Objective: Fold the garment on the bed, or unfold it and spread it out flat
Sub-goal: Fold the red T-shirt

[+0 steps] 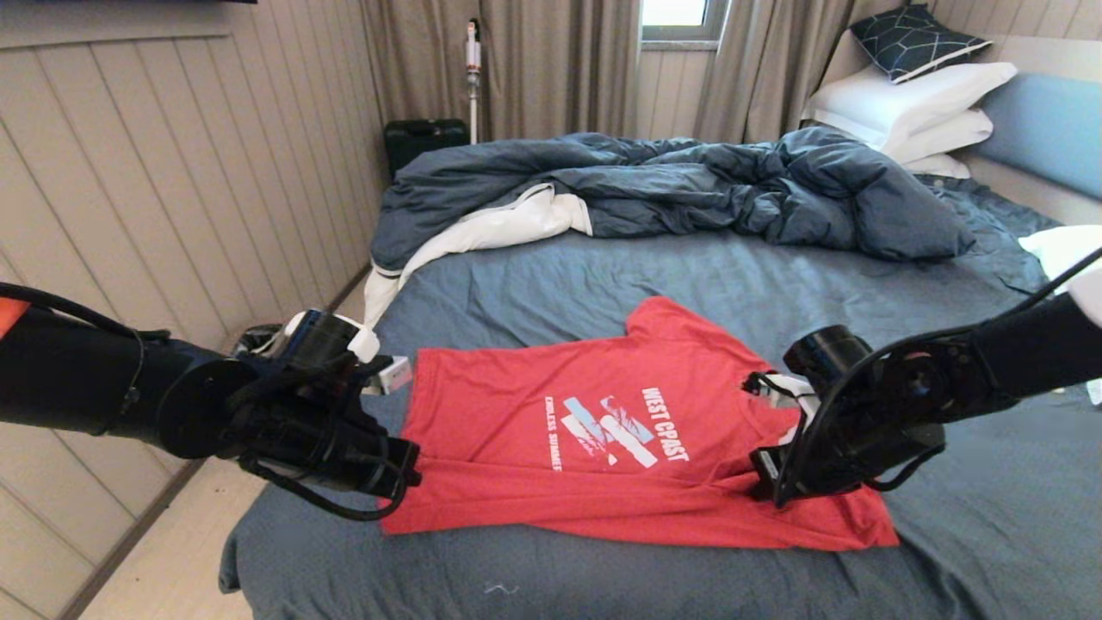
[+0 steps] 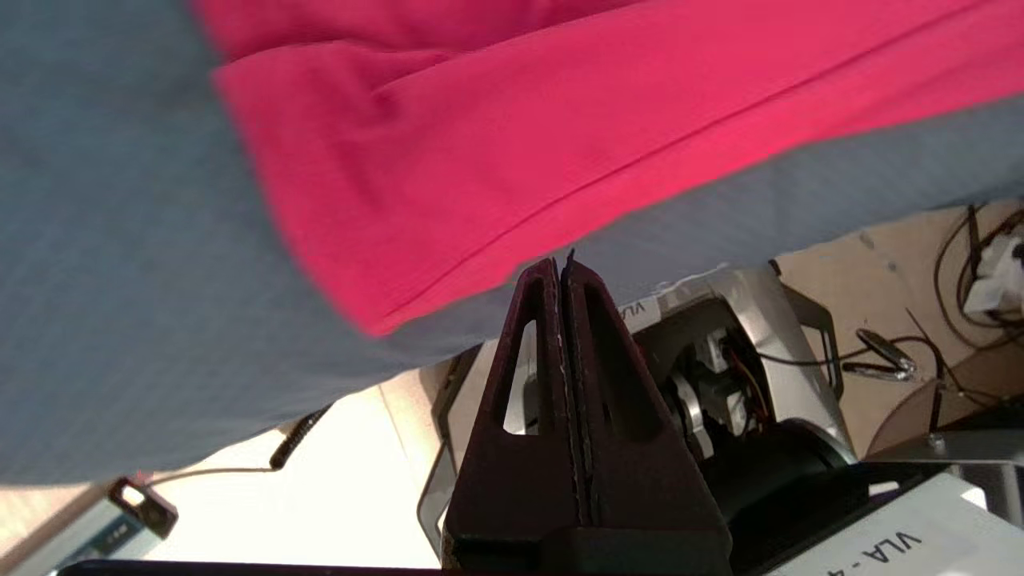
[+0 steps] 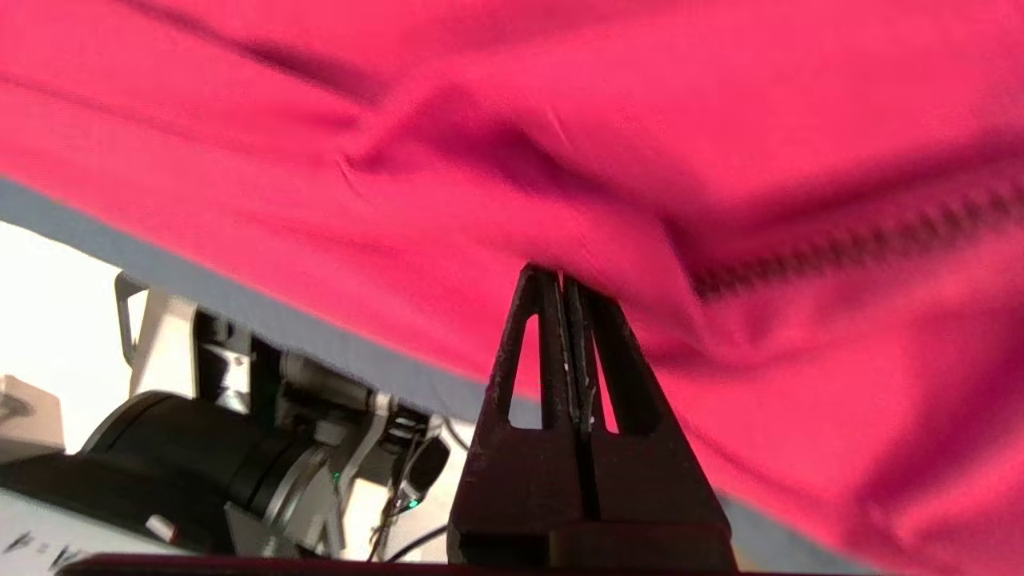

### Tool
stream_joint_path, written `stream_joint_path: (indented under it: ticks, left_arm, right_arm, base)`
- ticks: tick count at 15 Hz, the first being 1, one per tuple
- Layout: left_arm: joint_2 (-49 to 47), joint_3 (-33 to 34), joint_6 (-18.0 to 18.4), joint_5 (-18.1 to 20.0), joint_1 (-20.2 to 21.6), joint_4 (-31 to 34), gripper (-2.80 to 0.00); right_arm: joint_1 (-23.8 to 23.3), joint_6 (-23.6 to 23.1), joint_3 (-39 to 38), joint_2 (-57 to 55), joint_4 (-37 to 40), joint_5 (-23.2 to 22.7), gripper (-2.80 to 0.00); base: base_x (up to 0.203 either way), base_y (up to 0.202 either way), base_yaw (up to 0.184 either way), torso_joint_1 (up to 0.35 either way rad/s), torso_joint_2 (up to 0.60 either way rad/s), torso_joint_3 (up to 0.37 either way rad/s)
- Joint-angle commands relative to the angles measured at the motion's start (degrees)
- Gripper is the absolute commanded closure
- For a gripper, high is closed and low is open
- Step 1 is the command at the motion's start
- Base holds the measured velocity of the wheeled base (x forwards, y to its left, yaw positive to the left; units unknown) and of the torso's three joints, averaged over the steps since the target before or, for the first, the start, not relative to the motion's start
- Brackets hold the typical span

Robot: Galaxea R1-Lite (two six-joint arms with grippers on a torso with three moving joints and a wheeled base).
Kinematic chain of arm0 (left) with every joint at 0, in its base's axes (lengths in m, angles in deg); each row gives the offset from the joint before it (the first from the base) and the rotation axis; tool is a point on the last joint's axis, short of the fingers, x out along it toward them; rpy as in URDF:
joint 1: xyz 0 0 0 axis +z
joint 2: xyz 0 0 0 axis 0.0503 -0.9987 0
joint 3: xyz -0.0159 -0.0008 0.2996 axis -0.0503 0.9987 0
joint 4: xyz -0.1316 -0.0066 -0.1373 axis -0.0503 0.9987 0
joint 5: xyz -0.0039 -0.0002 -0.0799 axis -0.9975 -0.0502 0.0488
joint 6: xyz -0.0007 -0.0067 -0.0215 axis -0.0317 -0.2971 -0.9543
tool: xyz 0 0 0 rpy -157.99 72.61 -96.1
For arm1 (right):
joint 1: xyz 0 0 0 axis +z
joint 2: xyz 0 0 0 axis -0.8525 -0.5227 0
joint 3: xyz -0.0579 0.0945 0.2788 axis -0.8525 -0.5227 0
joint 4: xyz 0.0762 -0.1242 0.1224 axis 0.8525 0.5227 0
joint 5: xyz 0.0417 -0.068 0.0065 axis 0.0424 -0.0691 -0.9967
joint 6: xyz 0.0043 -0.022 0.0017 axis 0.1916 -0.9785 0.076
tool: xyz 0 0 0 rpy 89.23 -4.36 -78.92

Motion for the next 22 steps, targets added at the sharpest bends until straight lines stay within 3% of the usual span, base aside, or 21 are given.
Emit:
stream_joint_path:
  ticks: [1, 5, 11, 19, 22]
  left_arm:
    - [-1.64, -0.82, -0.03, -0.09, -3.05, 0.19, 0.0]
    - [-4.36, -3.3, -0.08, -2.55, -9.33, 0.21, 0.0]
    - [-4.46, -3.54, -0.03, -2.58, -11.43, 0.12, 0.0]
    - [-3.48, -3.54, -0.67, -2.95, -13.66, 0.39, 0.0]
    - [-3.05, -3.19, -1.26, -3.8, -15.82, 1.44, 0.0]
  right_arm:
    - [1.11, 0.14, 2.17, -3.37, 0.1, 0.94, 0.0]
    - [1.62, 0.9, 7.71, -6.95, 0.19, 1.7, 0.0]
    - [1.47, 5.27, 20.23, -12.94, 0.71, 3.4, 0.0]
    - [0.75, 5.8, 26.76, -16.1, 0.8, 3.96, 0.0]
    - [0.76, 6.61, 23.78, -11.33, 0.78, 4.0, 0.0]
  base:
    - [0.0, 0.0, 0.0, 0.0, 0.0, 0.0]
    - [0.0, 0.0, 0.0, 0.0, 0.0, 0.0]
    - [0.0, 0.0, 0.0, 0.0, 0.0, 0.0]
    - [0.0, 0.0, 0.0, 0.0, 0.0, 0.0]
    - [0.0, 0.0, 0.0, 0.0, 0.0, 0.0]
